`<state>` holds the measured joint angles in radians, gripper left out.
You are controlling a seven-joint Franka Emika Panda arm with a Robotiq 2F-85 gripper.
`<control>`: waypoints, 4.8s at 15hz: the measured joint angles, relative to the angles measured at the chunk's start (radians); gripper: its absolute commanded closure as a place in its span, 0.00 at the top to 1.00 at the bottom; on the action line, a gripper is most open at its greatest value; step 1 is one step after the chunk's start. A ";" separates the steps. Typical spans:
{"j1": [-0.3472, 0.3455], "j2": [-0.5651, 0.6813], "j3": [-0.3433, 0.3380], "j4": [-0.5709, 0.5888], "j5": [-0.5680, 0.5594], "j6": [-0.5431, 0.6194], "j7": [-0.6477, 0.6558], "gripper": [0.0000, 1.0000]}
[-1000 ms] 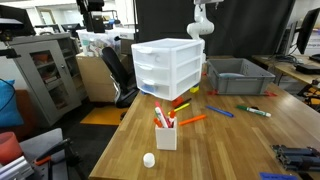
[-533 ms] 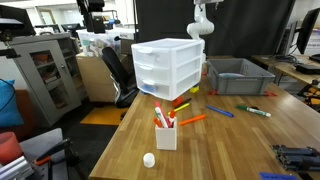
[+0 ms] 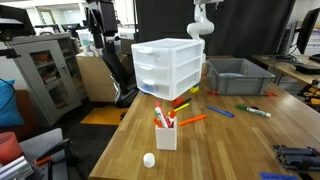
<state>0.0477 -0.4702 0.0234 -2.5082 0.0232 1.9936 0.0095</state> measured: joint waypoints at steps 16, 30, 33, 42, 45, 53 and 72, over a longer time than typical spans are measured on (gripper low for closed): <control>0.012 0.128 0.051 -0.052 -0.059 0.218 -0.018 1.00; 0.039 0.380 0.037 -0.042 -0.177 0.377 -0.303 1.00; 0.039 0.380 0.037 -0.043 -0.177 0.377 -0.303 1.00; 0.033 0.500 0.031 0.012 -0.442 0.522 -0.296 1.00; 0.022 0.583 0.006 0.057 -0.516 0.562 -0.296 1.00; 0.000 0.755 -0.047 0.146 -0.607 0.649 -0.303 0.74; -0.022 0.776 -0.072 0.189 -0.579 0.681 -0.279 0.03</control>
<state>0.0255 0.3058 -0.0488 -2.3191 -0.5563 2.6747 -0.2699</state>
